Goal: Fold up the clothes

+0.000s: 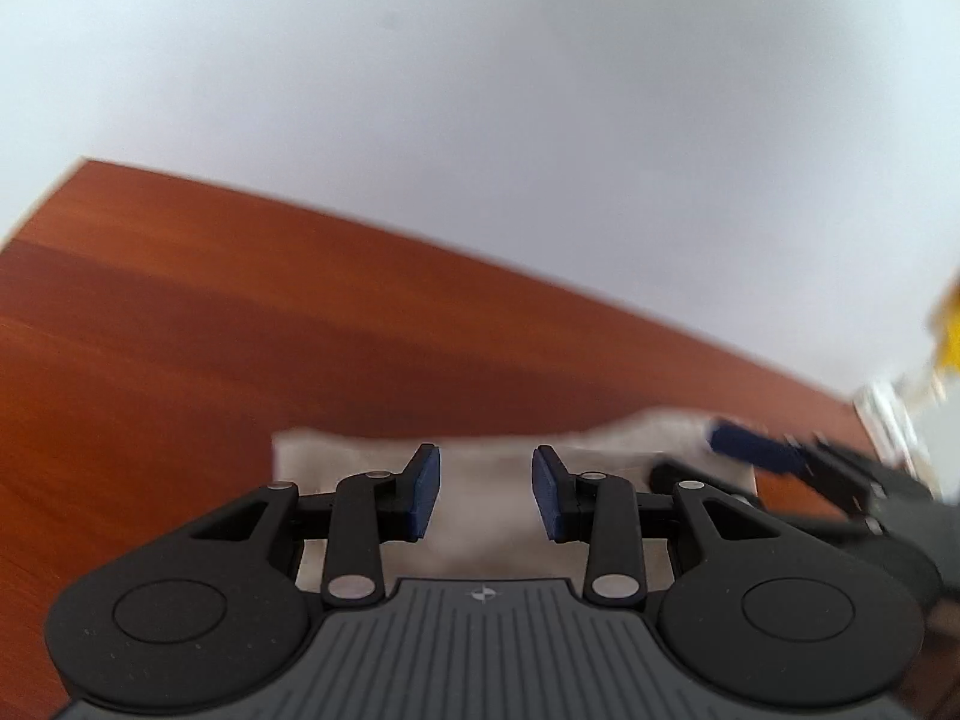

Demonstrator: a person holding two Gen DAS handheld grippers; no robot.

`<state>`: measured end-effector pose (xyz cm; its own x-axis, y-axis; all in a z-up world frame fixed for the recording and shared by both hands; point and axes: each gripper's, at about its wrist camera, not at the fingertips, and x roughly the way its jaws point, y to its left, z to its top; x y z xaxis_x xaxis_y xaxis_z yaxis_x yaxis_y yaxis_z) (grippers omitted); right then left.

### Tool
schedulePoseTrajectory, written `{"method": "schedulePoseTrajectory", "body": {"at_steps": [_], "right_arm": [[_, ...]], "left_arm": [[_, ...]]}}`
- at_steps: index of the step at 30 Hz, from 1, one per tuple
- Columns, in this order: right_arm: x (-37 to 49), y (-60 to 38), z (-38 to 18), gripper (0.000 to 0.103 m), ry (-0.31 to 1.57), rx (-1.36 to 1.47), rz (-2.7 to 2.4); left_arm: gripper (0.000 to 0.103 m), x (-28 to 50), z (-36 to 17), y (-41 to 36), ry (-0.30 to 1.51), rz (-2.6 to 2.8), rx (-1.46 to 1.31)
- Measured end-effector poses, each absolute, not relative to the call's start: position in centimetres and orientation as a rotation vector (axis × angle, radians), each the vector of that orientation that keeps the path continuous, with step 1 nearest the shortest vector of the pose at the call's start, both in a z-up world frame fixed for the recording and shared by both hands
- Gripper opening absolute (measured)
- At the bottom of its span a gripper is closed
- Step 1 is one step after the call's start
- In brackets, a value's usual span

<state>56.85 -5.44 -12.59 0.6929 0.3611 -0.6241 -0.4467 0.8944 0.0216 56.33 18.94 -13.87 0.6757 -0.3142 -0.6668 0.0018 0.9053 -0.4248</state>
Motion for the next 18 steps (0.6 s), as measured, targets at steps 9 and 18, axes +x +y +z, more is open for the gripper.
{"method": "schedulePoseTrajectory", "body": {"at_steps": [9,18], "right_arm": [[55.5,-7.0,-11.1,0.07,0.714,-0.163,0.416],[50.1,-10.3,-11.6,0.07,0.807,-0.188,0.391]], "left_arm": [[0.034,53.9,-13.3,19.2,0.878,-0.229,-0.348],[0.04,47.2,-14.3,18.4,0.969,-0.326,-0.286]]}}
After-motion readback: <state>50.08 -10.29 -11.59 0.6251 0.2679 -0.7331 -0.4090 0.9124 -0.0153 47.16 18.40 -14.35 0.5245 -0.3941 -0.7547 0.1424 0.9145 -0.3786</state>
